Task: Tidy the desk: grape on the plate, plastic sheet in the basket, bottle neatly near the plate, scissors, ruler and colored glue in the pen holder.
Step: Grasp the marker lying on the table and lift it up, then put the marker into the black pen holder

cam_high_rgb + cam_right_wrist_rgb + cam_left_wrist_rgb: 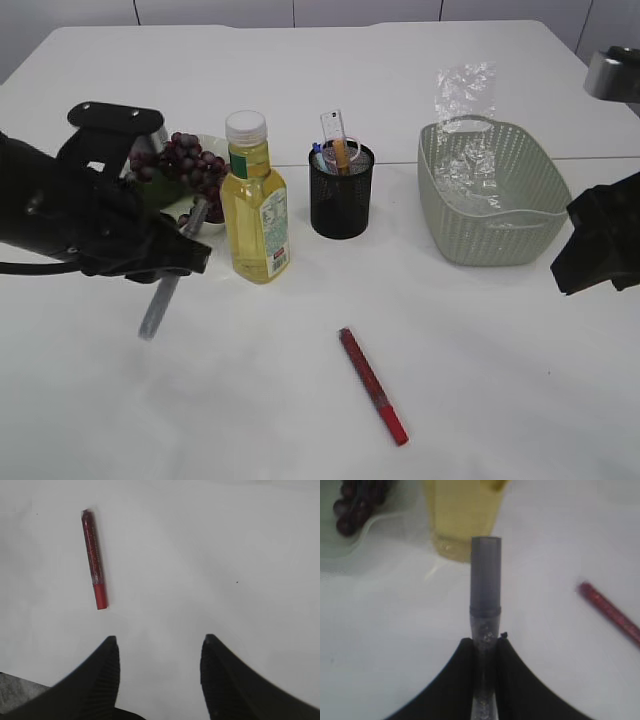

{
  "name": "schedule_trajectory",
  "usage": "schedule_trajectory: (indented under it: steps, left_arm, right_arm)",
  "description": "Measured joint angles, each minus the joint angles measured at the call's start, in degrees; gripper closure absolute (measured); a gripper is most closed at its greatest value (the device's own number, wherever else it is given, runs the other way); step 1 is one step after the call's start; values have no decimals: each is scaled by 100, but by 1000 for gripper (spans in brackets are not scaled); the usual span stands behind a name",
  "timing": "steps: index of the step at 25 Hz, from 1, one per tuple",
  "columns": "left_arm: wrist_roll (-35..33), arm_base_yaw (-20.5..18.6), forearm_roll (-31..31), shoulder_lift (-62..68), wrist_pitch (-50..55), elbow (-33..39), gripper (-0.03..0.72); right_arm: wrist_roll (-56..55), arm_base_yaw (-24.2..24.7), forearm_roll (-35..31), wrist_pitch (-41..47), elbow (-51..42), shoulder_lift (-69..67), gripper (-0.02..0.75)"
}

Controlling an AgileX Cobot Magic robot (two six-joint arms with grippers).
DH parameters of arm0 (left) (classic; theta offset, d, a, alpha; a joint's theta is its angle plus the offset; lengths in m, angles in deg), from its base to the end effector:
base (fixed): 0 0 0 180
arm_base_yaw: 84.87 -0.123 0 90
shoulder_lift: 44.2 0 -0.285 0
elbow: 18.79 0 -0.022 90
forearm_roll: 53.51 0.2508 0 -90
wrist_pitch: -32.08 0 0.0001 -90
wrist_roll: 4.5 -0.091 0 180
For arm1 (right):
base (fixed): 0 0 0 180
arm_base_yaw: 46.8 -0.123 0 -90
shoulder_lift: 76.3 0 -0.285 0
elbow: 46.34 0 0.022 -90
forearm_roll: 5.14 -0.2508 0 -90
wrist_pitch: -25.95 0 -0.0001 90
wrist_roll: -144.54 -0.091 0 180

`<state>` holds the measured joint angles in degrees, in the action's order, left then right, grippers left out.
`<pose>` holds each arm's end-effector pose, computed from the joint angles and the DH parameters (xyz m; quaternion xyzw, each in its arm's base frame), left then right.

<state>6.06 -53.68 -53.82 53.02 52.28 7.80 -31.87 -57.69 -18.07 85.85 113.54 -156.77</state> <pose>0.2650 -0.1606 0.2108 0.1682 0.9361 -0.1116 0.2881 0.2265 0.0615 0.2958 -0.0846 0.9764 0.1161 0.1613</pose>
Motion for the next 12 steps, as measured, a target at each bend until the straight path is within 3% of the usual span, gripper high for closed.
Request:
schedule_trajectory:
  steps: [6,12]
  left_arm:
    - [0,569,-12,-34,-1366,12,608]
    - [0,667,-227,328,-3010,-137,608]
  right_arm:
    - [0,0,0,-10,0,0,352]
    - [0,0,0,-34,0,0,352]
